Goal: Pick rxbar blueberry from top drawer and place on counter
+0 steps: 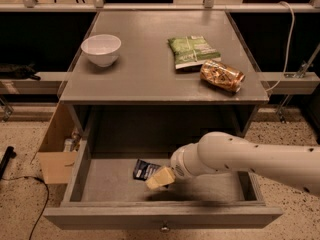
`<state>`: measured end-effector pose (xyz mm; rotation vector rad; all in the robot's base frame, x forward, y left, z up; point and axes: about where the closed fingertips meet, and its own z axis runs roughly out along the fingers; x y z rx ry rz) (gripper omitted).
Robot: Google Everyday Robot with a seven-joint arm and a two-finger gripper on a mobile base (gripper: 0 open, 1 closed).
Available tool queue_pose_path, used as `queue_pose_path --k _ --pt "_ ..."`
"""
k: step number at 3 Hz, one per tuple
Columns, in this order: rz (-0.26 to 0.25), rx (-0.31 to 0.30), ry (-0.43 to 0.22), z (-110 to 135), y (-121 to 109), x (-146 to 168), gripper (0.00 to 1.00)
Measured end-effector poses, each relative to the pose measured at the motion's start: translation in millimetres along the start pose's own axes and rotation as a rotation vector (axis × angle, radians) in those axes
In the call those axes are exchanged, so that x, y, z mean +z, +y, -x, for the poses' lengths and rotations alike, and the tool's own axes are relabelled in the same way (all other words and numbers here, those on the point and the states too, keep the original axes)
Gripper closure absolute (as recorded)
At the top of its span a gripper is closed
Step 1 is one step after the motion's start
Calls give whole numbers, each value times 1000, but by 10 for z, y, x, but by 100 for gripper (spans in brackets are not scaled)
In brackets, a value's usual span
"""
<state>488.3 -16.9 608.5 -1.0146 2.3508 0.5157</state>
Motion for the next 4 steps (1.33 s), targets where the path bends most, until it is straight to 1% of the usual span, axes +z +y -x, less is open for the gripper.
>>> queue_pose_path --k 1,2,3,4 --pt "-46 -9 -10 -63 -16 16 0" --pt "-70 -15 -13 -111 -18 19 0" --pt "-81 -118 -1 -25 297 187 0" --pt "-79 -119 8 -41 284 236 0"
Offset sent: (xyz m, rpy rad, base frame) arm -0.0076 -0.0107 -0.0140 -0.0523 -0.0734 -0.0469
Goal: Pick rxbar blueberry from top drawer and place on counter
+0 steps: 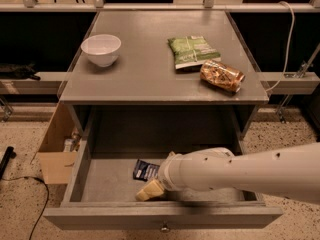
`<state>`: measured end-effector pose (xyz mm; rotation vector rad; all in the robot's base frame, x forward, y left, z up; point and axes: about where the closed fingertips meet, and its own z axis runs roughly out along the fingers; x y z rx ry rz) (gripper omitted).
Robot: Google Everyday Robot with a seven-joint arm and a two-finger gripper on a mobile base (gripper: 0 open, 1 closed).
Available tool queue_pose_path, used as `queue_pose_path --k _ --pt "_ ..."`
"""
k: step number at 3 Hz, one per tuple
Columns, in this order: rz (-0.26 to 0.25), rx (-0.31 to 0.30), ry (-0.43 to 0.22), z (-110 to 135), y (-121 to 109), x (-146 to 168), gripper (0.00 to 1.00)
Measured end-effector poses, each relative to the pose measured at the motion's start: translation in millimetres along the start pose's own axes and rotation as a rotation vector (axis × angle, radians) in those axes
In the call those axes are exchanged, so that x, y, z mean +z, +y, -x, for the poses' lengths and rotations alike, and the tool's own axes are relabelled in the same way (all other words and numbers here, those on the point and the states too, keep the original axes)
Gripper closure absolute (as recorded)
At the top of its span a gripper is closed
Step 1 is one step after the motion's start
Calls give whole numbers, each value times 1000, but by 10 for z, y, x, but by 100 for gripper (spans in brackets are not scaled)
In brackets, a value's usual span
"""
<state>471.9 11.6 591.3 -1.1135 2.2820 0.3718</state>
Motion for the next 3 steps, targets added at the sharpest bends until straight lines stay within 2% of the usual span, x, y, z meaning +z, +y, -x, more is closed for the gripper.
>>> queue_pose_path --k 1,2,3 --pt "6 7 18 -87 12 37 3" --pt "6 7 18 -87 12 37 26" --pt "6 7 18 -86 12 37 57"
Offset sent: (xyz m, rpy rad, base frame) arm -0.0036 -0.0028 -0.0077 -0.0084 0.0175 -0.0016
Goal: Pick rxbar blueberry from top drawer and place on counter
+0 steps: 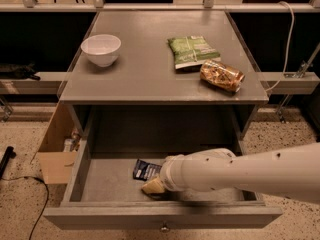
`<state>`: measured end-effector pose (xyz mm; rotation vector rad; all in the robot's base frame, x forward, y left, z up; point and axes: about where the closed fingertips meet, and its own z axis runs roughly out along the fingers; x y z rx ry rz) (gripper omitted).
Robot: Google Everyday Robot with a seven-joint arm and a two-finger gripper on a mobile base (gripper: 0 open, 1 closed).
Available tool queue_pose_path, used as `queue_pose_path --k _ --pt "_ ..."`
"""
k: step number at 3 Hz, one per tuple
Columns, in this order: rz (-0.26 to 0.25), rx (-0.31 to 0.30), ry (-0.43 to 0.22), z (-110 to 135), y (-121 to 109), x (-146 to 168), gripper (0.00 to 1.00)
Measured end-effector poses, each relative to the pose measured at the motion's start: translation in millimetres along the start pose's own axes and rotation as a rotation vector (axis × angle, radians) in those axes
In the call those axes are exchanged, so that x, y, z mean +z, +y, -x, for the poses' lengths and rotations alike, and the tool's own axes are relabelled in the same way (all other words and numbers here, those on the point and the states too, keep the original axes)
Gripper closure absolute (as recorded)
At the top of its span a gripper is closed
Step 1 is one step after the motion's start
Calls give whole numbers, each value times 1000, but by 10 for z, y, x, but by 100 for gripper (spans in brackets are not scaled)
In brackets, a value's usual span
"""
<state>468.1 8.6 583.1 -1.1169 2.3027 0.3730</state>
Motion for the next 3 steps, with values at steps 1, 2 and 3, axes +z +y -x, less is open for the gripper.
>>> queue_pose_path --k 1,2,3 --pt "0 0 0 0 0 0 82" --pt "0 0 0 19 1 -24 100" --pt "0 0 0 65 15 -52 100"
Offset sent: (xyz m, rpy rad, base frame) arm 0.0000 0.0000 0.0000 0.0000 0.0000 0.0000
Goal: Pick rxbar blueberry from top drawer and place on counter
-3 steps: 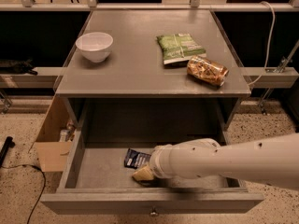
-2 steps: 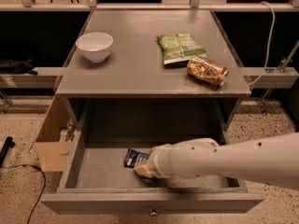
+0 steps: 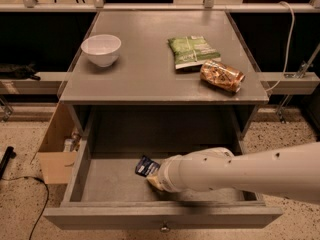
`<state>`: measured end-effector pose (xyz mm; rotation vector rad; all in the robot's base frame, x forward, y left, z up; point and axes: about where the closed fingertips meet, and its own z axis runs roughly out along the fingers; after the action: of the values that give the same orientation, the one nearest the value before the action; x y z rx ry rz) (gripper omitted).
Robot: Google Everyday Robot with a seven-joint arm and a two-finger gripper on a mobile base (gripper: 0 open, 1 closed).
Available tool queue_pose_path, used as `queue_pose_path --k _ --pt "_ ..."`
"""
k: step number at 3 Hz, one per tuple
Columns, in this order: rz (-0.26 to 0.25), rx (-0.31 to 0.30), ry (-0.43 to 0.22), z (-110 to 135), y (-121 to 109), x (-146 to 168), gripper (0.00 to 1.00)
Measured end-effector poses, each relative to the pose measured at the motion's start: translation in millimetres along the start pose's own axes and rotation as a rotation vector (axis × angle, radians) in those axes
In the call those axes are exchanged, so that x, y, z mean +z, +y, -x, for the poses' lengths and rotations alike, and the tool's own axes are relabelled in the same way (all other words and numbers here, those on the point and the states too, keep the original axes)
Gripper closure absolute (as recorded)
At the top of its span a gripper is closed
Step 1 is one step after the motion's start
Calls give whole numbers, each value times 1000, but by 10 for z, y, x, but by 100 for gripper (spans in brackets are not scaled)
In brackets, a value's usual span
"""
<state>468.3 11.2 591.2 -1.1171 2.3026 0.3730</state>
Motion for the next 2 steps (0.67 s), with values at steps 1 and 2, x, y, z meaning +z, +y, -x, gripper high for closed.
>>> queue_pose_path --k 1,2 --pt "0 0 0 11 4 -5 100" --pt "22 2 -2 74 -28 -96 100"
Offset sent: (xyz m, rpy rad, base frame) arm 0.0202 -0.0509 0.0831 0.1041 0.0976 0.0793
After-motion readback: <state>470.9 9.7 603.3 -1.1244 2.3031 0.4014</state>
